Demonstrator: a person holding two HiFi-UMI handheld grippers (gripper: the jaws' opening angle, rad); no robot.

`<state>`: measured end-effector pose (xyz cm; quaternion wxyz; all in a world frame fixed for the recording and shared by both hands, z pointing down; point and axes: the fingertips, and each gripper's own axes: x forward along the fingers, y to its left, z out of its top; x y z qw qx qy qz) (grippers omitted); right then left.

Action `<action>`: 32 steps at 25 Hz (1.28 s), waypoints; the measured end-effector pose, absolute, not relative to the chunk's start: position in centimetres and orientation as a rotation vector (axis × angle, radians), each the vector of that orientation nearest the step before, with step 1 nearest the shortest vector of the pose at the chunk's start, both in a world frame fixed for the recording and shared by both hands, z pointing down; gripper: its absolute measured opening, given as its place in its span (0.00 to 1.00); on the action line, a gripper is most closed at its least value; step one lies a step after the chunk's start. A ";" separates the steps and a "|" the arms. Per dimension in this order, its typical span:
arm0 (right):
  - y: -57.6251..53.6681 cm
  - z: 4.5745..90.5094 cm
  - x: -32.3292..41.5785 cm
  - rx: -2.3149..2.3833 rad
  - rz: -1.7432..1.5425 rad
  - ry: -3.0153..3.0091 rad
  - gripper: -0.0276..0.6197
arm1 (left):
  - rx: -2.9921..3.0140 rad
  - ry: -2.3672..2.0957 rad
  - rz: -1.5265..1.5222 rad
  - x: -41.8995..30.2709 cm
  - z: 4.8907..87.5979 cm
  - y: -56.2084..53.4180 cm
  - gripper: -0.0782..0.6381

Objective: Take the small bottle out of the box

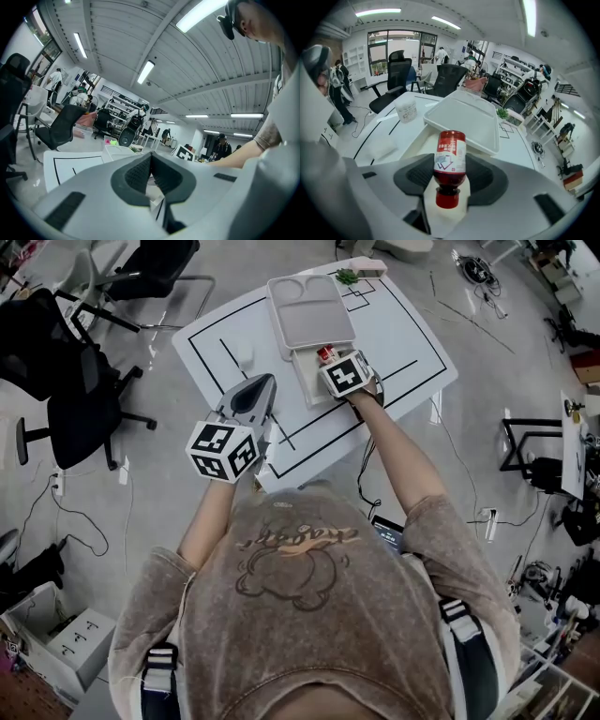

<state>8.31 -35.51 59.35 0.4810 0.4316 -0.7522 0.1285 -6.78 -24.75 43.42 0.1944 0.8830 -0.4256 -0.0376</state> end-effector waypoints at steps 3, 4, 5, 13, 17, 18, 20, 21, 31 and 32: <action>-35.3 57.2 7.9 1.064 0.239 -1.906 0.37 | 2.481 -1.188 -0.100 -6.6 43.3 -24.6 0.12; -35.2 56.4 7.7 1.069 0.214 -1.932 0.37 | 2.484 -1.186 -0.097 -6.5 43.3 -24.6 0.12; -35.0 55.6 7.6 1.075 0.187 -1.957 0.37 | 2.487 -1.185 -0.094 -6.4 43.2 -24.5 0.12; -32.9 47.9 8.0 1.222 0.068 -2.166 0.37 | 2.499 -1.162 -0.074 -5.7 43.2 -23.7 0.12; -31.1 44.5 9.2 1.305 0.062 -2.246 0.37 | 2.504 -1.147 -0.074 -5.3 43.1 -23.4 0.12; -30.7 43.9 9.7 1.330 0.069 -2.267 0.37 | 2.507 -1.142 -0.073 -5.2 43.0 -23.3 0.12; -29.8 42.9 10.6 1.380 0.083 -2.309 0.37 | 2.516 -1.131 -0.067 -4.9 43.0 -23.2 0.12; -29.2 42.5 11.1 1.402 0.089 -2.329 0.37 | 2.519 -1.125 -0.063 -4.8 43.0 -23.2 0.12; -24.1 39.7 16.5 1.595 0.154 -2.425 0.37 | 2.551 -1.064 -0.041 -3.2 42.9 -22.8 0.12; -23.7 39.6 16.9 1.611 0.159 -2.435 0.37 | 2.551 -1.057 -0.043 -3.0 42.9 -22.7 0.12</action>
